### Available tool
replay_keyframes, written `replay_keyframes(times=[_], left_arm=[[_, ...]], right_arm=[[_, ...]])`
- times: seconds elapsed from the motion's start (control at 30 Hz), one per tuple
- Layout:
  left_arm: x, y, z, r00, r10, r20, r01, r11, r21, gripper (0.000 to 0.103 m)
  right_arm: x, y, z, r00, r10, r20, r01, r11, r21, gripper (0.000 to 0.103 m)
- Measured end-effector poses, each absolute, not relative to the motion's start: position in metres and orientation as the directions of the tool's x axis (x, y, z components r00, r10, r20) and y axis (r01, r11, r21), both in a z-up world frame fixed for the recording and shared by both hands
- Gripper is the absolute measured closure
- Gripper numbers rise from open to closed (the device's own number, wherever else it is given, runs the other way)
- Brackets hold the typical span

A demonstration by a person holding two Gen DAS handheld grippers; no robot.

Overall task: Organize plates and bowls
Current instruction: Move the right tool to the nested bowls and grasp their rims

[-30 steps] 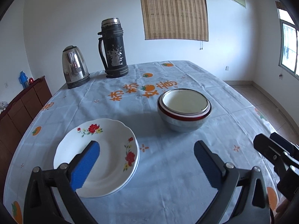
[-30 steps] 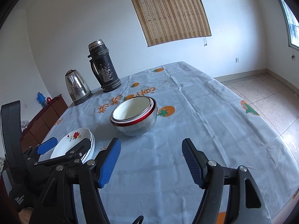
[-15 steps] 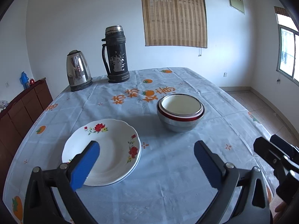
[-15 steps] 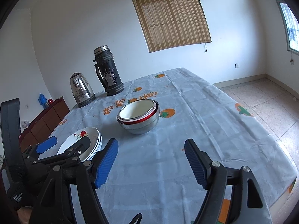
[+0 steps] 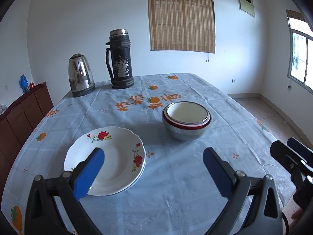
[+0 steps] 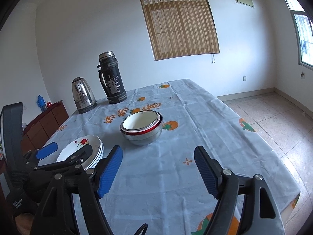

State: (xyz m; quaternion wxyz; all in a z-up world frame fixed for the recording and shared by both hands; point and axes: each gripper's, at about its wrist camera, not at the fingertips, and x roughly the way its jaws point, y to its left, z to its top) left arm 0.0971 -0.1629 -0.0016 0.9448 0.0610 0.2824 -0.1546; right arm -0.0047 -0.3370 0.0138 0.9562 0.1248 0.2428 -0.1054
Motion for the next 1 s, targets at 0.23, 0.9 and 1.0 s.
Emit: replay_keyframes(times=[0.23, 0.9, 1.0], left_arm=[[0.096, -0.165, 0.001, 0.8, -0.246, -0.547, 0.317, 0.948, 0.038, 0.0], [0.12, -0.18, -0.009, 0.8, -0.209, -0.562, 0.308, 0.948, 0.085, 0.0], [0.127, -0.183, -0.012, 0.795, -0.213, -0.568, 0.313, 0.946, 0.084, 0.0]], right_arm=[[-0.006, -0.337, 0.023, 0.87, -0.145, -0.471, 0.252, 0.952, 0.173, 0.026], [0.016, -0.364, 0.021, 0.872, -0.141, -0.469, 0.245, 0.955, 0.169, 0.026], [0.021, -0.368, 0.022, 0.872, -0.147, -0.467, 0.245, 0.957, 0.155, 0.026]])
